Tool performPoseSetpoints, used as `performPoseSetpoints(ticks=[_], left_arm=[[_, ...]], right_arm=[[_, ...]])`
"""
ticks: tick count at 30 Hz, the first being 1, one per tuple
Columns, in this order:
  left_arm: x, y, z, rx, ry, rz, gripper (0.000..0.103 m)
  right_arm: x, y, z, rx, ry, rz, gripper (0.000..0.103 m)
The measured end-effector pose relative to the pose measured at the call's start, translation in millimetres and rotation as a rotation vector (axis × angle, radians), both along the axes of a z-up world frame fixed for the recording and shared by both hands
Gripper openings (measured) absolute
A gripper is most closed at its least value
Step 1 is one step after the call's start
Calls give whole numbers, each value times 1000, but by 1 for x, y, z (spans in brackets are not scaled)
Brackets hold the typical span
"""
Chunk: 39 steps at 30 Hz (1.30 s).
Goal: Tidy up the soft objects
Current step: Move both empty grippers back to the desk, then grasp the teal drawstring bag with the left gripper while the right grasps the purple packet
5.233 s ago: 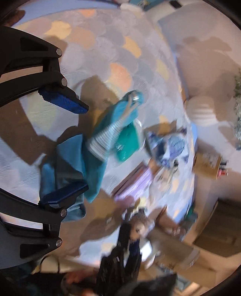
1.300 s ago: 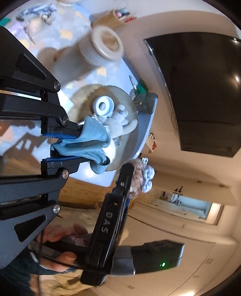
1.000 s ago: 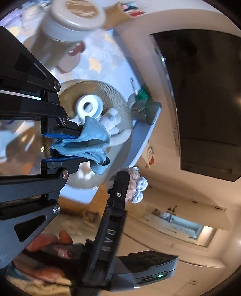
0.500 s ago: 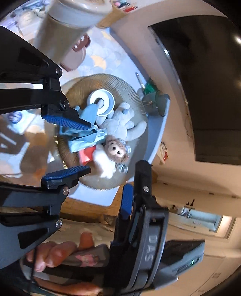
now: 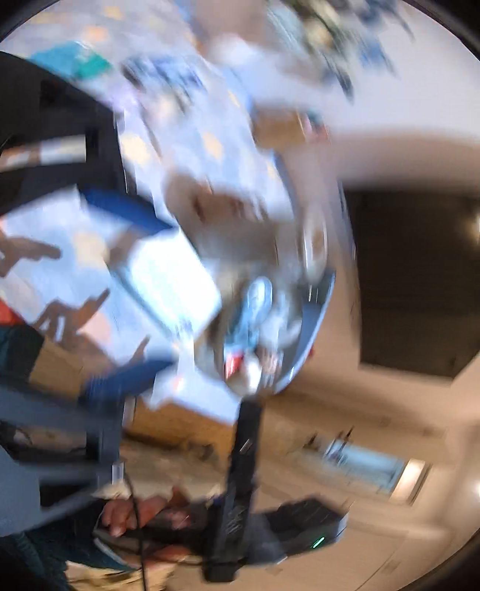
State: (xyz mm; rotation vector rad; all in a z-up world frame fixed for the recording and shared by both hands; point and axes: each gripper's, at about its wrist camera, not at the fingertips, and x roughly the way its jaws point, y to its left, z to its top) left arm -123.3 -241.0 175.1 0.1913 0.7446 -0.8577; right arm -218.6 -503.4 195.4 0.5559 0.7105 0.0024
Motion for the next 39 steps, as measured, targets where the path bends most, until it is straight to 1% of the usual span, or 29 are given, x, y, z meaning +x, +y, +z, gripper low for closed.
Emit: performPoseSetpoints(ticks=[1, 6, 7, 8, 10, 13, 15, 16, 17, 18, 20, 21, 22, 24, 25, 26, 29, 31, 32, 35, 39], left_arm=[[5, 23, 1, -11, -7, 48, 93], [24, 134, 11, -25, -59, 319, 93], [25, 155, 14, -20, -78, 373, 93], [27, 177, 14, 0, -105, 445, 93], [32, 206, 9, 34, -121, 538, 93], [44, 243, -21, 54, -73, 636, 93], [55, 259, -52, 81, -39, 689, 93], [63, 268, -72, 90, -16, 719, 93], [68, 277, -83, 86, -1, 732, 93], [74, 285, -100, 64, 21, 747, 93], [81, 293, -120, 43, 64, 770, 93], [82, 296, -127, 19, 79, 777, 93], [82, 299, -133, -3, 83, 778, 93], [80, 297, -140, 19, 57, 778, 93], [80, 294, -143, 36, 50, 772, 93], [81, 292, -145, 40, 61, 763, 93], [85, 294, -149, 15, 90, 740, 93], [88, 297, -152, 5, 125, 742, 93], [88, 298, -152, -2, 136, 742, 93], [88, 298, -153, 0, 133, 748, 93], [83, 294, -147, 18, 107, 742, 93]], right_arm=[[4, 19, 1, -24, 3, 34, 70], [30, 101, -2, -50, 7, 207, 70], [36, 117, -3, -61, 11, 238, 70], [44, 135, -5, -77, 15, 275, 70], [60, 171, -13, -95, 33, 337, 72], [88, 215, -32, -85, 62, 409, 74], [110, 240, -50, -111, 77, 410, 74], [118, 248, -59, -134, 82, 409, 74], [128, 259, -71, -160, 87, 410, 74], [137, 268, -84, -187, 89, 415, 74], [152, 282, -108, -238, 86, 408, 74], [157, 286, -116, -257, 79, 397, 74], [162, 289, -122, -276, 76, 384, 74], [170, 288, -137, -289, 70, 351, 74], [173, 285, -143, -293, 72, 333, 74], [175, 283, -147, -289, 80, 324, 74], [180, 273, -155, -241, 109, 317, 74], [182, 272, -158, -238, 118, 309, 76], [186, 272, -161, -231, 139, 314, 78], [190, 274, -165, -233, 165, 325, 78], [188, 274, -164, -225, 155, 340, 78]])
